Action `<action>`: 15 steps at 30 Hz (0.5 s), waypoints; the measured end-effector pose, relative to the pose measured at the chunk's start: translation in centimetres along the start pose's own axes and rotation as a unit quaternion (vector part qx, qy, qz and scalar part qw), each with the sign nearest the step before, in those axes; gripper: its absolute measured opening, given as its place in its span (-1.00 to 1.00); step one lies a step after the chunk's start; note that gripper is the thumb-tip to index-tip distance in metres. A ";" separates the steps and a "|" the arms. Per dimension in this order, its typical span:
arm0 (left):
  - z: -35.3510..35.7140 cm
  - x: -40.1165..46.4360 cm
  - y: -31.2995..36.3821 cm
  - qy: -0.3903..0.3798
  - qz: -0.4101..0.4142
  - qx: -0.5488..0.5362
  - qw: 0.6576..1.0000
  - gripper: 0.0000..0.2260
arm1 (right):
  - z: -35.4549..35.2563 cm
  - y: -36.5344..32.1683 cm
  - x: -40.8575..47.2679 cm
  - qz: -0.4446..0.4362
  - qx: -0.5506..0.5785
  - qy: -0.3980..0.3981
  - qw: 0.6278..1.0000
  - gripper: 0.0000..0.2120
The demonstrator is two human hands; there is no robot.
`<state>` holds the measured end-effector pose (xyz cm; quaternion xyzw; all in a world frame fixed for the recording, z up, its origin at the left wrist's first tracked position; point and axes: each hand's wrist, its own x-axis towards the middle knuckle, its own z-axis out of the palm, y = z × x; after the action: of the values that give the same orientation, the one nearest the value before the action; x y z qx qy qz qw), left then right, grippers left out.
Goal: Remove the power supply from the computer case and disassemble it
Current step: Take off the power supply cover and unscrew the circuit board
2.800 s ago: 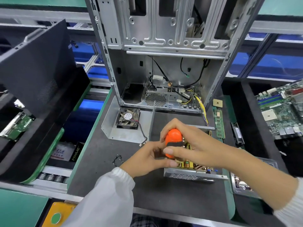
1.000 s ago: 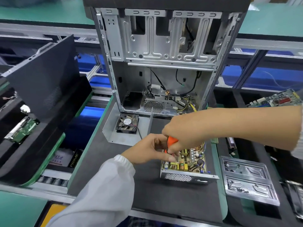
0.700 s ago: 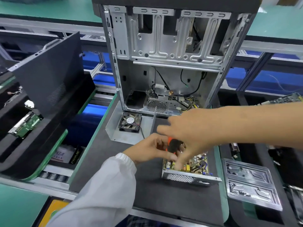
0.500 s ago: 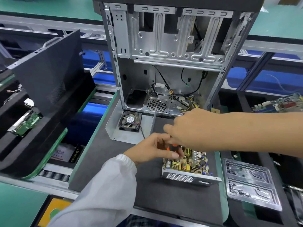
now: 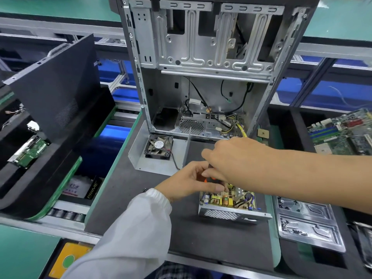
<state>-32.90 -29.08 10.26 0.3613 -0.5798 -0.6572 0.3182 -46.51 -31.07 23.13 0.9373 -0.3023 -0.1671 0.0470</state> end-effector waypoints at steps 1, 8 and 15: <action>-0.1 0.0 0.0 0.004 0.002 -0.004 1.000 -0.87 | 0.0 -0.1 0.0 0.001 0.002 0.000 1.000 -0.78; 0.2 0.2 -0.1 0.028 0.018 -0.012 0.999 -0.76 | -0.2 0.1 0.1 0.013 0.000 -0.006 1.000 -0.74; 0.2 0.1 -0.5 0.044 0.007 -0.021 0.999 -0.79 | 0.0 -0.2 0.4 0.018 -0.009 -0.012 1.000 -0.78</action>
<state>-33.10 -29.02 9.72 0.3790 -0.5539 -0.6506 0.3552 -46.12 -31.16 22.97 0.9291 -0.3183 -0.1806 0.0544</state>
